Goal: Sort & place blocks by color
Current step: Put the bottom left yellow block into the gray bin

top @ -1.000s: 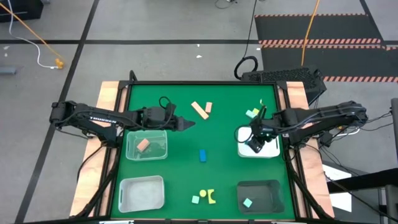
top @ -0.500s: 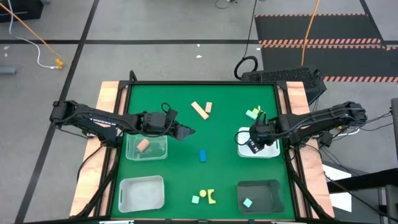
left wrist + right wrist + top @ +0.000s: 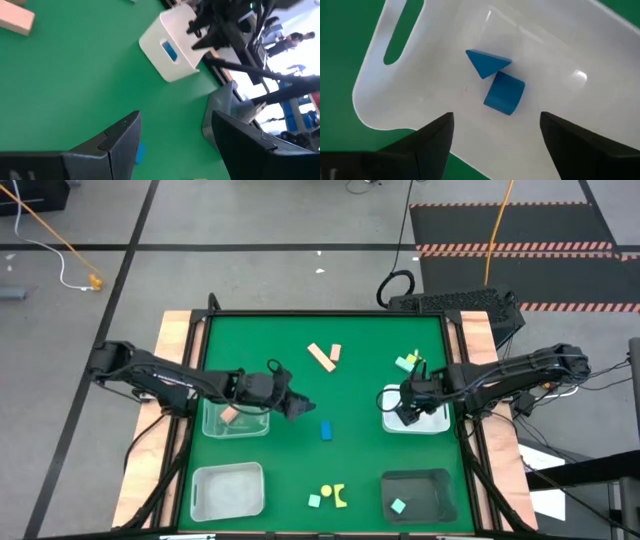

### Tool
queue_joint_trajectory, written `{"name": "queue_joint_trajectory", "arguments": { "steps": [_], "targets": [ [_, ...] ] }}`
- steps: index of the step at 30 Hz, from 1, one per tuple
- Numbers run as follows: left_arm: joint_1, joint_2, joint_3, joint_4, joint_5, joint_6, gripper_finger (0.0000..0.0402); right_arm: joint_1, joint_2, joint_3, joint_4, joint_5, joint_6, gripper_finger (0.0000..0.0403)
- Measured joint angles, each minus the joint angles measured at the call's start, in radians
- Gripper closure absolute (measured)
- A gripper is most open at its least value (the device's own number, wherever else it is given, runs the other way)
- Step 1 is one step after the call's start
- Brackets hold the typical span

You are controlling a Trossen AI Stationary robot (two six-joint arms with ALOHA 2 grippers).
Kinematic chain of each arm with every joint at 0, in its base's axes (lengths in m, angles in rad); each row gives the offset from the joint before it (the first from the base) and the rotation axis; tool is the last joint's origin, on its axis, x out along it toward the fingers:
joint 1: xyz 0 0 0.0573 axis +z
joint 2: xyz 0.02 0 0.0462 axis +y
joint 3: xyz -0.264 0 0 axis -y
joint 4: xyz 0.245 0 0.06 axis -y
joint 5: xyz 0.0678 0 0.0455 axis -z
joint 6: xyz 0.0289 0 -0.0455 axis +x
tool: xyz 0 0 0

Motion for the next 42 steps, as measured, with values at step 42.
{"name": "queue_joint_trajectory", "arguments": {
  "steps": [42],
  "targets": [
    [-0.414,0.564,0.740,-0.612,0.079,-0.016,0.0158,-0.149,-0.182,0.000,0.337,0.291,-1.141,0.0124]
  ]
}}
